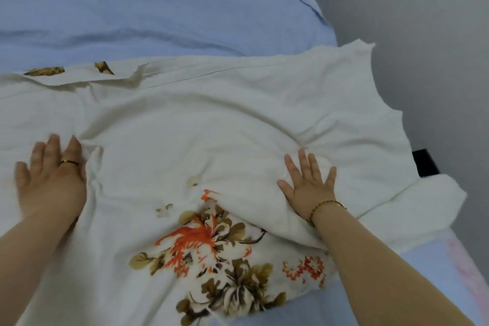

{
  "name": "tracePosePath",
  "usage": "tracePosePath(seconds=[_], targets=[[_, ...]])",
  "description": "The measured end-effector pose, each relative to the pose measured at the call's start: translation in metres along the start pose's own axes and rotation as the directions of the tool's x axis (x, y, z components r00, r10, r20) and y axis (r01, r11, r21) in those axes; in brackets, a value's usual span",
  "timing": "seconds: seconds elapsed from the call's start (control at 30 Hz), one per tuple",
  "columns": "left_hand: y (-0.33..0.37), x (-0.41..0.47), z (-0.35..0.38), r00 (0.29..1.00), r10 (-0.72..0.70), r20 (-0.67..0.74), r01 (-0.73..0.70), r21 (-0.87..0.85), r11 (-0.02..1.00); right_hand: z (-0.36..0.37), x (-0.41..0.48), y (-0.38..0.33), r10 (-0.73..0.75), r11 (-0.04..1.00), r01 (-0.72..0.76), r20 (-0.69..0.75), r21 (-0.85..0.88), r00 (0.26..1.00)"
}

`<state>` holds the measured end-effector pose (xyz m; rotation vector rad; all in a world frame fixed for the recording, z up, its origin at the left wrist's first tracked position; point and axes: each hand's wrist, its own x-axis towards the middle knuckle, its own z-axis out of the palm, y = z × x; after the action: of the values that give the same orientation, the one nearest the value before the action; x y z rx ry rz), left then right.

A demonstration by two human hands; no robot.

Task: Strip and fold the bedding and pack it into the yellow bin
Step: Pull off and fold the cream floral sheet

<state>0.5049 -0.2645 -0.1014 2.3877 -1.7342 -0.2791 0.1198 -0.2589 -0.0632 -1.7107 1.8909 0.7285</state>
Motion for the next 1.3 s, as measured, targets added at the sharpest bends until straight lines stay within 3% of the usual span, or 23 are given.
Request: tracePosePath(seconds=[0.07, 0.2, 0.3, 0.4, 0.47, 0.53, 0.57, 0.63, 0.7, 0.73, 0.8, 0.87, 1.03, 1.07, 1.13, 1.2, 1.3], targets=[[0.018, -0.037, -0.007, 1.0, -0.008, -0.029, 0.008, -0.008, 1.0, -0.001, 0.0, 0.004, -0.031, 0.999, 0.031, 0.002, 0.027, 1.0], [0.051, -0.119, -0.012, 0.984, -0.129, 0.126, 0.137, -0.058, 0.989, -0.008, -0.003, 0.009, -0.095, 0.992, 0.092, 0.034, 0.082, 0.995], [0.1, -0.171, -0.017, 0.977, -0.162, 0.142, 0.178, -0.115, 0.977, -0.016, -0.012, 0.026, -0.206, 0.974, 0.202, 0.023, 0.103, 0.978], [0.153, -0.222, -0.012, 0.971, -0.085, 0.226, 0.1, -0.058, 0.993, -0.022, -0.034, 0.076, -0.315, 0.947, 0.315, 0.003, 0.063, 0.949], [0.178, -0.25, -0.001, 0.938, 0.001, 0.346, -0.002, 0.002, 1.0, -0.015, -0.054, 0.127, -0.24, 0.967, 0.244, -0.064, 0.066, 0.969], [0.207, -0.275, 0.004, 0.923, 0.056, 0.38, -0.072, 0.027, 0.997, -0.008, -0.071, 0.189, -0.04, 0.982, 0.074, -0.196, 0.173, 0.98], [0.216, -0.282, 0.007, 0.921, 0.077, 0.381, -0.094, 0.025, 0.995, -0.005, -0.076, 0.215, 0.093, 0.946, -0.015, -0.227, 0.324, 0.969], [0.231, -0.291, 0.006, 0.937, 0.097, 0.337, -0.105, 0.006, 0.994, -0.009, -0.079, 0.256, 0.254, 0.7, -0.078, -0.145, 0.71, 0.956], [0.234, -0.283, 0.012, 0.981, 0.083, 0.173, -0.094, 0.057, 0.994, -0.016, -0.075, 0.27, 0.22, 0.374, -0.121, 0.039, 0.92, 0.975], [0.235, -0.279, 0.016, 0.99, 0.092, 0.107, -0.104, 0.113, 0.988, -0.019, -0.074, 0.272, 0.184, 0.301, -0.156, 0.103, 0.941, 0.978], [0.238, -0.267, 0.015, 0.991, 0.117, 0.061, -0.128, 0.21, 0.969, -0.022, -0.069, 0.273, 0.211, 0.302, -0.13, 0.067, 0.944, 0.975], [0.244, -0.254, 0.006, 0.986, 0.153, 0.059, -0.163, 0.245, 0.956, -0.027, -0.065, 0.28, 0.287, 0.321, -0.026, -0.071, 0.947, 0.955], [0.272, -0.27, -0.001, 0.947, 0.263, 0.186, -0.265, -0.016, 0.964, -0.037, -0.07, 0.313, 0.494, 0.355, 0.088, -0.267, 0.931, 0.828], [0.276, -0.277, -0.001, 0.939, 0.285, 0.195, -0.279, -0.054, 0.959, -0.037, -0.071, 0.318, 0.499, 0.377, 0.063, -0.26, 0.924, 0.827], [0.276, -0.285, -0.001, 0.934, 0.195, 0.3, -0.154, -0.154, 0.976, -0.027, -0.065, 0.325, 0.494, 0.432, -0.022, -0.216, 0.902, 0.842], [0.275, -0.28, -0.001, 0.903, 0.14, 0.407, -0.096, -0.128, 0.987, -0.018, -0.056, 0.325, 0.475, 0.463, -0.141, -0.11, 0.875, 0.873], [0.281, -0.27, -0.007, 0.917, 0.153, 0.368, -0.074, -0.218, 0.973, -0.011, -0.041, 0.313, 0.439, 0.522, -0.249, -0.007, 0.815, 0.898]])
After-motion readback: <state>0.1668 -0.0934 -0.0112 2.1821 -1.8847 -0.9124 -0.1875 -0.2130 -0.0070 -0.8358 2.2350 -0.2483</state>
